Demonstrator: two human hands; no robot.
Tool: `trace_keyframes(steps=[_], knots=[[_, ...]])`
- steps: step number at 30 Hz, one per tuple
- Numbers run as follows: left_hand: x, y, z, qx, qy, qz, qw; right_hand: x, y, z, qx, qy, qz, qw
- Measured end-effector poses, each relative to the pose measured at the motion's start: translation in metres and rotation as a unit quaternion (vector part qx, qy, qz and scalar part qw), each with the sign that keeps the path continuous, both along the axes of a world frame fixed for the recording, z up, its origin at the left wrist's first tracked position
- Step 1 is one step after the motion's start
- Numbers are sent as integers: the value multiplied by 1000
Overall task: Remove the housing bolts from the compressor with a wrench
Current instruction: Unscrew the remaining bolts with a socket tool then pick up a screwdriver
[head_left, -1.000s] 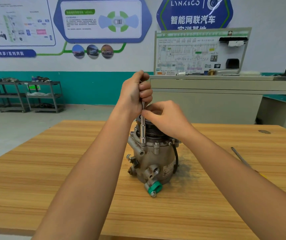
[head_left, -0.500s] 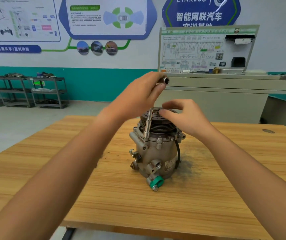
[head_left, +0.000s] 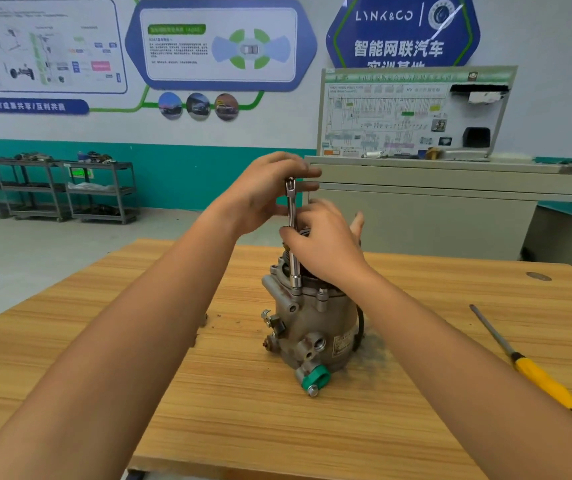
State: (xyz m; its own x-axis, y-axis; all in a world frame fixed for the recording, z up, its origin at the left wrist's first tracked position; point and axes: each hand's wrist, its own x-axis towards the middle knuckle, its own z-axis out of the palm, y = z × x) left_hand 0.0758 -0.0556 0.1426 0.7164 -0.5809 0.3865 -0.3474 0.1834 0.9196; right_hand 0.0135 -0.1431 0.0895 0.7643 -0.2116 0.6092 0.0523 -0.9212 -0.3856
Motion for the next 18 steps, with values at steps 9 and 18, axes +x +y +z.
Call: trace_keyframes(steps=[9,18], knots=[[-20,18,-24,-103,-208,172,957,-7,2,3,92,-47,54,993],[-27,-6,-6,-2,-239,105,965,-3,2,10,34,30,8,999]])
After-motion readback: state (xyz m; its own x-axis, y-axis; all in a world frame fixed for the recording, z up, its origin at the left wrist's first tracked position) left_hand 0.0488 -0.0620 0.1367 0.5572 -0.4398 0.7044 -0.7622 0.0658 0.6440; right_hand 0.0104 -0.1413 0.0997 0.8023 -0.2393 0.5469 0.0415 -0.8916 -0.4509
